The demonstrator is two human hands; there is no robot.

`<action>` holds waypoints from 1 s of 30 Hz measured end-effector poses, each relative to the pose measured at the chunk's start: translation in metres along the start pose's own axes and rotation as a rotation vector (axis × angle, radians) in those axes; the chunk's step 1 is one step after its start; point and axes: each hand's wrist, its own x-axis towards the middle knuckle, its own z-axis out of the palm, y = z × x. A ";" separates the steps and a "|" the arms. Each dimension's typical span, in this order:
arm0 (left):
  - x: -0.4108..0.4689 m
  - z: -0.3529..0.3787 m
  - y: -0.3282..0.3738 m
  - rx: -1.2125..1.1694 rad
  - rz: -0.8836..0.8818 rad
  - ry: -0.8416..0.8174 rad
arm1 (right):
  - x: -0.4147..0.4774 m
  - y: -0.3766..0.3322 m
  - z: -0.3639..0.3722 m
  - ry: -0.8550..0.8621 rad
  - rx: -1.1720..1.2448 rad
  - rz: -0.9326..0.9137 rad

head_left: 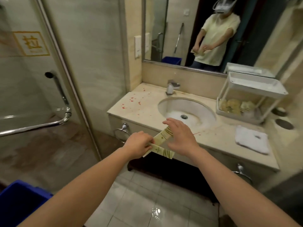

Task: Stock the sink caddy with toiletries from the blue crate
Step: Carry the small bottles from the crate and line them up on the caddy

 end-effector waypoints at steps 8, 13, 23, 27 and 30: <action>0.067 0.003 0.043 -0.027 0.180 -0.133 | -0.018 0.056 -0.027 -0.052 -0.357 -0.145; 0.119 0.010 0.064 -0.031 0.315 -0.182 | -0.020 0.106 -0.033 -0.050 -0.435 -0.114; 0.275 0.001 0.097 0.009 0.517 -0.093 | 0.029 0.210 -0.079 0.039 -0.290 0.267; 0.339 -0.015 0.109 0.036 0.578 -0.009 | 0.053 0.246 -0.101 0.142 -0.177 0.473; 0.378 -0.024 0.120 0.040 0.636 0.032 | 0.067 0.270 -0.118 0.183 -0.153 0.570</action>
